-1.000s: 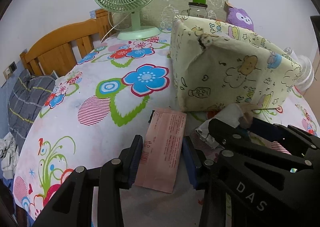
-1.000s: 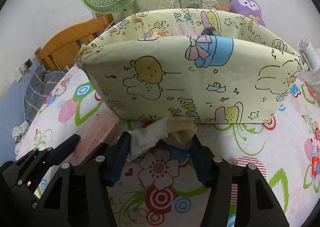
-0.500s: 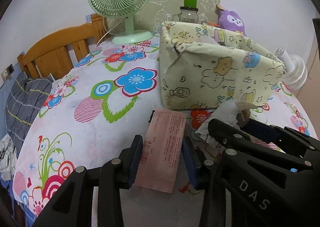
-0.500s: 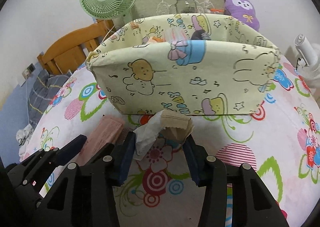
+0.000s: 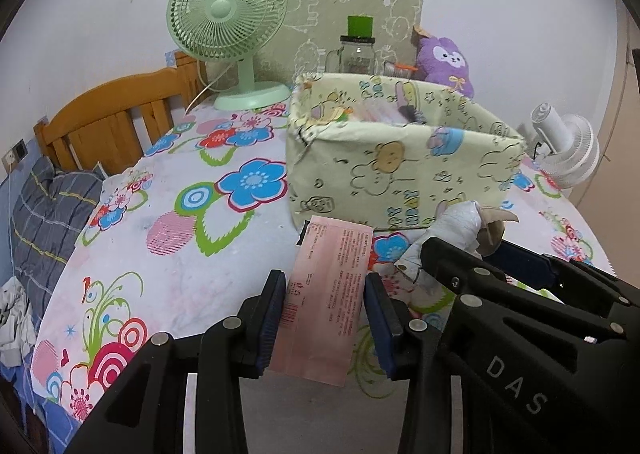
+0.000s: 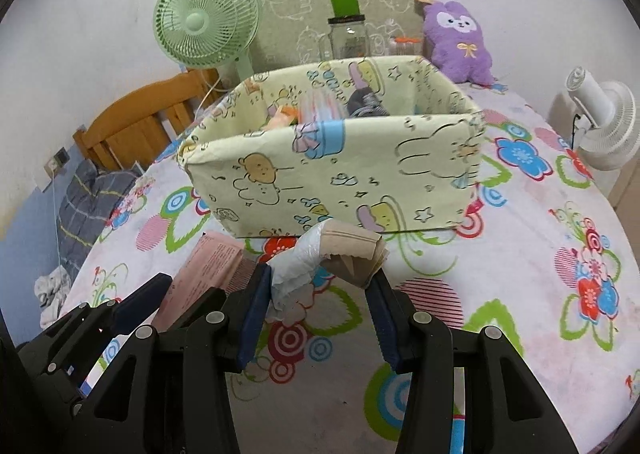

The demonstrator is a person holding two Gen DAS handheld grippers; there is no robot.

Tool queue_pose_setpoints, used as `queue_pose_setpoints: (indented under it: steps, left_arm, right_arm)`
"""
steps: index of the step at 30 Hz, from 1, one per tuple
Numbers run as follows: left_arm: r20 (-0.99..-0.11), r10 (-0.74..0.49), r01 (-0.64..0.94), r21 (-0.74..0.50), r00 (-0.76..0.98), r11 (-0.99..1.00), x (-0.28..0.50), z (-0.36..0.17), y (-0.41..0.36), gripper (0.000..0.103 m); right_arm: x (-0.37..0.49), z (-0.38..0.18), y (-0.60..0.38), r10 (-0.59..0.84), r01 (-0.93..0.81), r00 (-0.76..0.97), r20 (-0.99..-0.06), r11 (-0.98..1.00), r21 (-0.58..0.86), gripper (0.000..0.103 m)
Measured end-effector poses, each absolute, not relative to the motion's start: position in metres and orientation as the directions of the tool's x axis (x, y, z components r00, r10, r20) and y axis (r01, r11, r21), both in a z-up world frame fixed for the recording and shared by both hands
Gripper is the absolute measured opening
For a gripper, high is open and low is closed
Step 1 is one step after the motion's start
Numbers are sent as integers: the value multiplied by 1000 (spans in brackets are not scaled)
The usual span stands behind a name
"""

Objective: Organize soft objects
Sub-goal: 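Carry the pink packet and white wrapper with both tools over the box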

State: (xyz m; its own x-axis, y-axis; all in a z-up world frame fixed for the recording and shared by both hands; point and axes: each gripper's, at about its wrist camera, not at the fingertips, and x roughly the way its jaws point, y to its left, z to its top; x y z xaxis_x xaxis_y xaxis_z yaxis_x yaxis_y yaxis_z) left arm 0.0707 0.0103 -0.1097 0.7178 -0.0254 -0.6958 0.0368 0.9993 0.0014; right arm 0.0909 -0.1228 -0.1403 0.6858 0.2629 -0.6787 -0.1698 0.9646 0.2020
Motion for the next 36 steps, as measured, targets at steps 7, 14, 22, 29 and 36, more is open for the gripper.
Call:
queue_pose_setpoints:
  steps: [7,14,22,29,36]
  left_arm:
    - [-673,-43,52,-6,739,999,61,-96,-2,41]
    - [-652,-54,57,-17,756,998,53,-81,-11,41]
    - [-620,-61,65,-16,782,998,43,-60,-18,41]
    - [-598,-66,72,-15,799,997,40,-45,-22,41]
    - [-578,-73,79,-16,813,997,39,-29,-25,41]
  right_arm:
    - [78,-126,-138,250,-155,714,-654,967,200,51]
    - [66,-109,-150,236,-144,744,-625,970,195,51]
    - [53,-88,-159,227,-141,774,-592,972,189,51]
    - [46,-71,-165,220,-136,794,-566,973,186,51]
    - [42,-54,-168,216,-133,811,-544,973,188,51]
